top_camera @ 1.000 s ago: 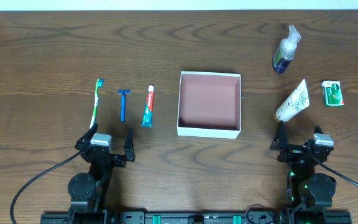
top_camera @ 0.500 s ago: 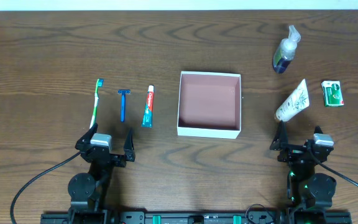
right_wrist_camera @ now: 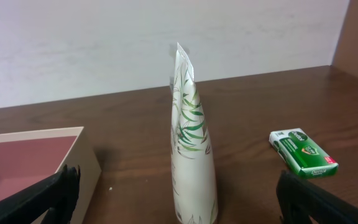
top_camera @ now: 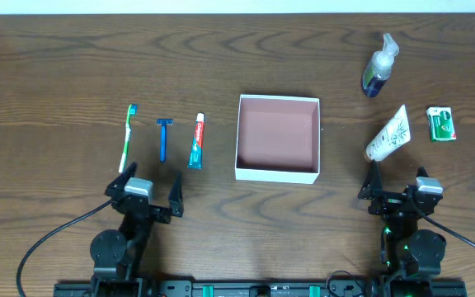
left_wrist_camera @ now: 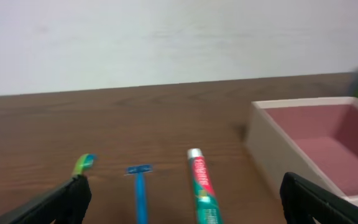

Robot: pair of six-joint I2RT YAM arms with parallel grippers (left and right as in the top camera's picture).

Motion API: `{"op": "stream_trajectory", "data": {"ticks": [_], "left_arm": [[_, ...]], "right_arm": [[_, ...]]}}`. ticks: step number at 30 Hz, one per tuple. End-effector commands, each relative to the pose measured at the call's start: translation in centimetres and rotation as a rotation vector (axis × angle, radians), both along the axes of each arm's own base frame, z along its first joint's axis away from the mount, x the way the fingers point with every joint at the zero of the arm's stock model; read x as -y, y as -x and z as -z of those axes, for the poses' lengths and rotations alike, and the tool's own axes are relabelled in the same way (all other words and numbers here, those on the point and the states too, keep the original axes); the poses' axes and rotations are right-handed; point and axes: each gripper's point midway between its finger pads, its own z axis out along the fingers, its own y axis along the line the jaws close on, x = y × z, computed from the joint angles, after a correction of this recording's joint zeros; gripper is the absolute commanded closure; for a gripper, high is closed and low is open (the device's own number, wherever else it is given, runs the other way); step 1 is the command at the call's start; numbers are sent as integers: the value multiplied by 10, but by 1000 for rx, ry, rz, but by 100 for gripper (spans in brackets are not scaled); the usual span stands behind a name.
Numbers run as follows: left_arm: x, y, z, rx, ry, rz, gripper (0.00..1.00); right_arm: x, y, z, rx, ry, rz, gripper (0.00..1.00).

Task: Pack container
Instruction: 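Move the left gripper over the green toothbrush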

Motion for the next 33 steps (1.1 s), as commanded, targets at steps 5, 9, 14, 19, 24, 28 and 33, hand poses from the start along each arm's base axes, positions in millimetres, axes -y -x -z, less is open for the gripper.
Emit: {"op": "stream_trajectory", "data": {"ticks": [5,9,14,19,24,28,33], "left_arm": [[40,17,-1,-20,59,251,2],[40,22,-33,41,65,252,2],[39,29,-65,-1,66,251,2],[39,25,-79,-212,48,244,2],[26,7,-100,-500,-24,176,2],[26,-9,-129,-623,-55,190,2],[22,-34,-151,-623,-63,167,2]], "right_arm": [[-4,0,2,-4,10,-18,1],[-4,0,2,-4,10,-18,1],[-4,0,2,-4,10,-18,1],[-4,0,2,-4,10,-18,1],[-4,0,2,-4,10,-18,1],[-4,0,2,-4,10,-18,1],[-4,0,2,-4,10,-18,1]]}}
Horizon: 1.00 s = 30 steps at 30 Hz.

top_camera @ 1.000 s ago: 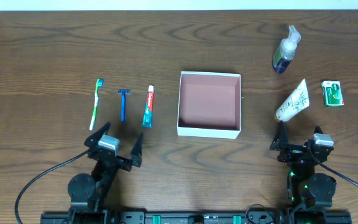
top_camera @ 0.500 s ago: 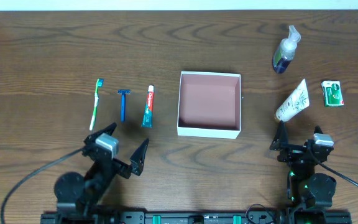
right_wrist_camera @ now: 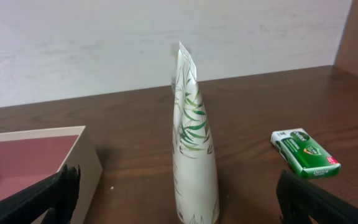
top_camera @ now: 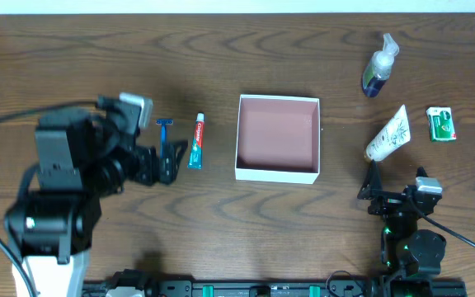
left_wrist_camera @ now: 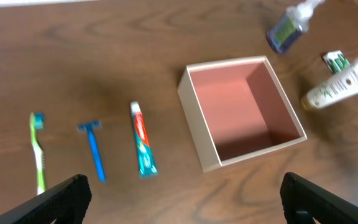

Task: Pack container
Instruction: 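Move the left gripper over the green toothbrush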

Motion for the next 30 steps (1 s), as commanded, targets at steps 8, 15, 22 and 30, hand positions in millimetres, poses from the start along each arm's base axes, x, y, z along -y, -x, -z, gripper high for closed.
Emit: {"op": "stream_trajectory", "data": {"ticks": [8,15,22,30], "left_arm": [[-103,-46,-10,-96,-120,-530,2],[-145,-77,44,-278,-140,-632,2],[-162,-86,103,-482,-152,-653,2],[-167,-104,140,-530,-237,-527,2]], "right_arm": [[-3,0,1,-2,10,-14,1],[-3,0,1,-2,10,-14,1],[-3,0,1,-2,10,-14,1],[-3,0,1,-2,10,-14,1]]}}
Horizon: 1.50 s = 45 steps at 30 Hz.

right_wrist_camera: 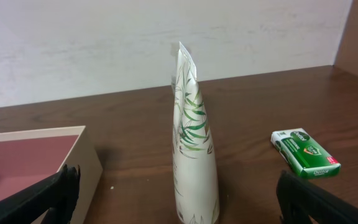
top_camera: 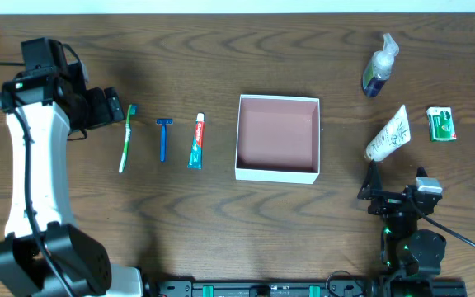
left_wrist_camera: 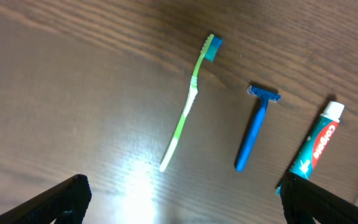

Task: Pack container
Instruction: 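Move the left gripper over the green toothbrush, then lower the left gripper and close it on the toothbrush handle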

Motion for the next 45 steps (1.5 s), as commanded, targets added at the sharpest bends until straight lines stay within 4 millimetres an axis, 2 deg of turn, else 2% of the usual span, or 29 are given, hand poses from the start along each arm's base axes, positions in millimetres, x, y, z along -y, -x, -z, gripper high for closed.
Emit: {"op": "stream_trajectory", "data": {"ticks": [1,11,23,35,45], "left_arm": [[-5,-8,13,-26,-31,76,2],[-7,-15,73,-167,-5,139,2],[-7,-13,108,-253,11,200,2],[-7,-13,129,-297,27,201,2],[-7,-14,133,-294,26,201,2]], "right_arm": [[-3,0,1,-2,10,-14,1],[-3,0,1,-2,10,-14,1],[-3,0,1,-2,10,-14,1],[-3,0,1,-2,10,-14,1],[-3,0,1,-2,10,-14,1]]}}
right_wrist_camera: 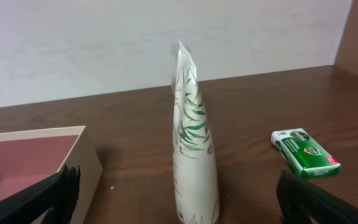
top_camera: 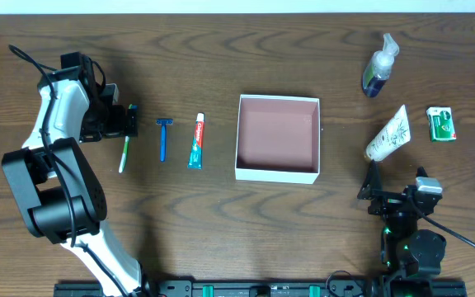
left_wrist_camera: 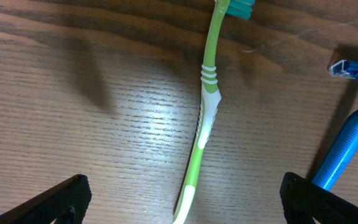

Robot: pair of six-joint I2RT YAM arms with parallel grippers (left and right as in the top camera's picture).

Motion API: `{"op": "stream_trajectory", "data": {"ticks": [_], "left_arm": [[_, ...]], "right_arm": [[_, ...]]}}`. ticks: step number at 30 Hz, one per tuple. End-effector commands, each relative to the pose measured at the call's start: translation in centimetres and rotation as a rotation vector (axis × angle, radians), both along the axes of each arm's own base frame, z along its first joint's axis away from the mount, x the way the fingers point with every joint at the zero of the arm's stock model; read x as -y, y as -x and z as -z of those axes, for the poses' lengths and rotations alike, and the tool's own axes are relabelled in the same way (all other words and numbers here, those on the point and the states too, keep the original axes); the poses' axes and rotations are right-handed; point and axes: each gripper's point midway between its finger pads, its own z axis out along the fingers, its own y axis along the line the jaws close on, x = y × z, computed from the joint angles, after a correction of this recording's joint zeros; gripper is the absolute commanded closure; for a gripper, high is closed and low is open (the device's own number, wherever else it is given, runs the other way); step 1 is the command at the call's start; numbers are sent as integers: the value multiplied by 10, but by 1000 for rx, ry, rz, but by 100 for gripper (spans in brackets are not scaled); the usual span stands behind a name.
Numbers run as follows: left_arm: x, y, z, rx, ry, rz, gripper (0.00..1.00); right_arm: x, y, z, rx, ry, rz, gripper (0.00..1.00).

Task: Pack container
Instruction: 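Lower the left gripper and close it on the toothbrush handle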

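Note:
A green toothbrush [left_wrist_camera: 205, 106] lies on the table at the left, its handle end showing in the overhead view [top_camera: 123, 155]. My left gripper [left_wrist_camera: 182, 202] is open low over it, one finger on each side of the handle; the overhead view shows that gripper [top_camera: 124, 121] covering the brush's upper part. Beside the brush lie a blue razor [top_camera: 163, 139] and a toothpaste tube [top_camera: 196, 140]. The open pink-lined box [top_camera: 277, 173] stands in the middle. My right gripper [right_wrist_camera: 176, 205] is open and holds nothing, near the front edge behind a white leaf-print tube [right_wrist_camera: 194, 143].
A pump bottle [top_camera: 379, 64] lies at the far right. A small green carton [top_camera: 441, 124] sits right of the white tube [top_camera: 387, 134]. The razor [left_wrist_camera: 347, 143] is close to my left gripper's right finger. The box wall [right_wrist_camera: 86, 162] is left of the right gripper.
My left gripper has come down from well above the toothbrush to just over its handle, still open. The right arm and all objects have not moved.
Both arms were parked at the front edge, open. Then the left arm was raised, looking down on the box and the three left items. Then it was above the toothbrush at the far left, and now it straddles the handle. Nothing has been picked up.

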Motion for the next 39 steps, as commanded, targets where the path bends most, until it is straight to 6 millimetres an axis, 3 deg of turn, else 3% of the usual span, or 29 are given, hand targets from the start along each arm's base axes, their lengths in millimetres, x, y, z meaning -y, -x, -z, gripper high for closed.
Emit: {"op": "stream_trajectory", "data": {"ticks": [1,20,39], "left_arm": [[-3,0,4,-7,-7,4,2],[2,-3,7,1,-8,7,2],[11,9,23,-29,-1,25,2]], "right_arm": [[-3,0,1,-2,10,-14,1],[-3,0,1,-2,10,-14,1],[-3,0,1,-2,10,-14,1]]}}
